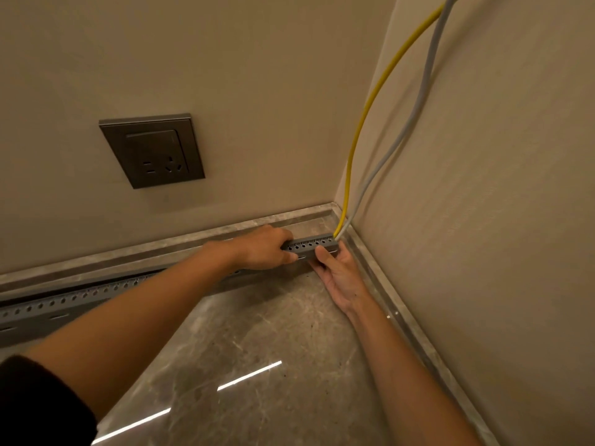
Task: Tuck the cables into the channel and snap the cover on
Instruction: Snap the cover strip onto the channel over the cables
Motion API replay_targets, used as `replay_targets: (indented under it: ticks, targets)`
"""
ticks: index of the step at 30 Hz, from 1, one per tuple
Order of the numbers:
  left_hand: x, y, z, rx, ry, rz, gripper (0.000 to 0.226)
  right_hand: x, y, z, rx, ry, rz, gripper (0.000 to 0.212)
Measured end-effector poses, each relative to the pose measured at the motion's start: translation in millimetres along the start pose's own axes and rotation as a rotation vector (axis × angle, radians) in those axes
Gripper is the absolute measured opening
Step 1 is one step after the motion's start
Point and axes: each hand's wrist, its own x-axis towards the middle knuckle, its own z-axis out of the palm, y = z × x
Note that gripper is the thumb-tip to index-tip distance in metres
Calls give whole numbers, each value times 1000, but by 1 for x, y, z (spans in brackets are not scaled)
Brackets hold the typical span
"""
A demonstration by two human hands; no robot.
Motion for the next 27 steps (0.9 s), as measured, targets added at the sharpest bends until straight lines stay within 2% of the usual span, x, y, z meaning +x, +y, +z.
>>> replay_targets:
  ticks: [2, 4, 6, 14, 20, 23, 27]
  targets:
    - [-1, 4, 7, 33, 46, -48, 32, -1, 0, 2, -8, 32, -11, 61]
    - [0, 8, 12, 63, 60, -99, 33, -2, 0, 5, -25, 69, -9, 32]
    - [2, 11, 15, 85, 73, -136, 31, -4, 2, 7, -33, 94, -13, 16]
    - [3, 12, 20, 10, 143, -178, 30, -4, 6, 13, -77, 189, -44, 14]
    - [2, 13, 13, -75, 118, -183, 30, -3, 2, 19, -86, 254, -25, 15]
    - [1, 9, 12, -52, 65, -157, 31, -1, 0, 22, -119, 286, 13, 11]
    - [-8, 0, 15, -9, 100, -40, 31, 3, -6, 28, -187, 338, 93, 11]
